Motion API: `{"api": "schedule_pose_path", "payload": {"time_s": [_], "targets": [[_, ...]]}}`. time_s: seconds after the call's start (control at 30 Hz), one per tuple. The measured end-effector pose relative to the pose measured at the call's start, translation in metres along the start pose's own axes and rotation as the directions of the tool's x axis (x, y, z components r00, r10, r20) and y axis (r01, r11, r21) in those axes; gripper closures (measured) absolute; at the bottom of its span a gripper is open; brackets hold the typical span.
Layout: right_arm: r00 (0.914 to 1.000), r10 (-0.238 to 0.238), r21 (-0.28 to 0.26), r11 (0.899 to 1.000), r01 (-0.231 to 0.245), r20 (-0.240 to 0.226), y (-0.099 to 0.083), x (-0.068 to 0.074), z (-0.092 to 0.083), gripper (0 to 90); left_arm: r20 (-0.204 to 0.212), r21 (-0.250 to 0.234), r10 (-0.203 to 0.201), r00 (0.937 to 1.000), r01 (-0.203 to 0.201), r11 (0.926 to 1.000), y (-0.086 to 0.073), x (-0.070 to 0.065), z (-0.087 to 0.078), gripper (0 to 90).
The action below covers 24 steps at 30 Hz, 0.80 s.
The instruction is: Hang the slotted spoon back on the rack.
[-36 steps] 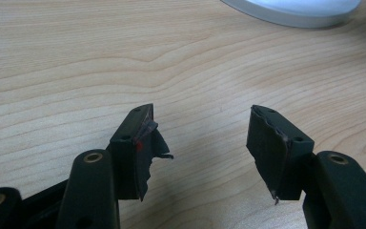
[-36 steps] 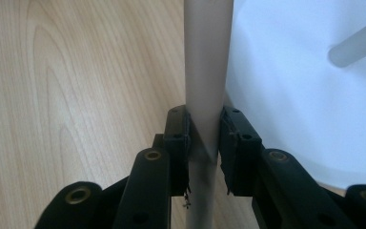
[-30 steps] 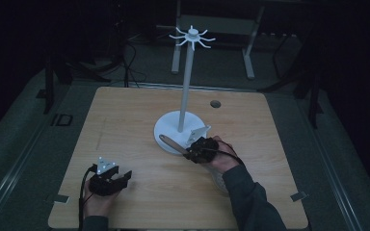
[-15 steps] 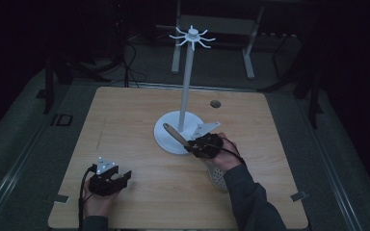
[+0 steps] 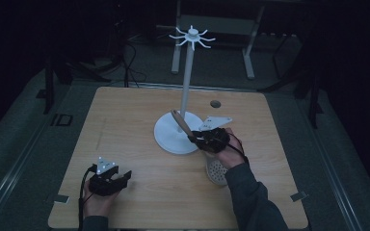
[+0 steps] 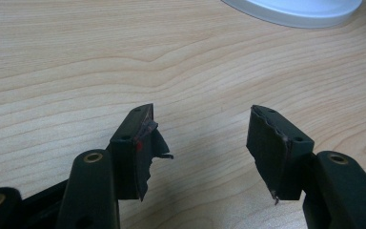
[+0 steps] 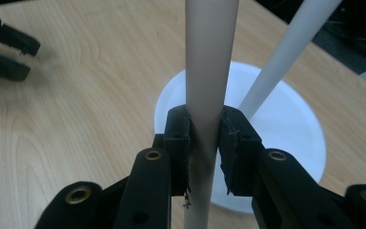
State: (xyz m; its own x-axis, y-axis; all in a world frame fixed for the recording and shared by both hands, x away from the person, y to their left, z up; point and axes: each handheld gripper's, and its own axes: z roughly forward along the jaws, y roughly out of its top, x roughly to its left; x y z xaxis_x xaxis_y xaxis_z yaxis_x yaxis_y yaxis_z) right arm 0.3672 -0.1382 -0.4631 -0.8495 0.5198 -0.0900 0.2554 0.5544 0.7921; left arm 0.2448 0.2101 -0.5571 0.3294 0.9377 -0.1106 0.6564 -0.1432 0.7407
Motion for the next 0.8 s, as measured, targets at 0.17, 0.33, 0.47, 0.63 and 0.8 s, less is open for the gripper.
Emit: {"api": "schedule_pose_path", "payload": {"time_s": [0.17, 0.33, 0.47, 0.63, 0.8], "targets": [[0.9998, 0.013, -0.033, 0.999, -0.013, 0.017, 0.002, -0.003, -0.005, 74.4, 0.0, -0.001, -0.001, 1.0, 0.001, 1.0, 0.0, 0.0, 0.0, 43.1], [0.9983, 0.034, -0.078, 0.997, -0.03, 0.048, 0.004, -0.005, -0.01, 74.5, -0.001, -0.002, -0.004, 1.0, 0.004, 1.0, 0.0, 0.0, 0.0, 43.1], [0.9976, 0.034, -0.093, 0.995, -0.029, 0.06, 0.005, -0.005, -0.013, 74.4, -0.001, -0.003, -0.005, 1.0, 0.005, 1.0, 0.0, 0.0, 0.0, 43.0], [0.9961, 0.046, -0.128, 0.991, -0.037, 0.075, 0.008, -0.007, -0.017, 74.5, 0.0, -0.003, -0.003, 1.0, 0.003, 1.0, 0.0, 0.001, -0.001, 43.0], [0.9944, 0.059, -0.165, 0.985, -0.044, 0.088, 0.01, -0.009, -0.023, 74.5, 0.001, -0.003, -0.008, 1.0, 0.008, 1.0, 0.0, 0.001, -0.001, 43.0]]}}
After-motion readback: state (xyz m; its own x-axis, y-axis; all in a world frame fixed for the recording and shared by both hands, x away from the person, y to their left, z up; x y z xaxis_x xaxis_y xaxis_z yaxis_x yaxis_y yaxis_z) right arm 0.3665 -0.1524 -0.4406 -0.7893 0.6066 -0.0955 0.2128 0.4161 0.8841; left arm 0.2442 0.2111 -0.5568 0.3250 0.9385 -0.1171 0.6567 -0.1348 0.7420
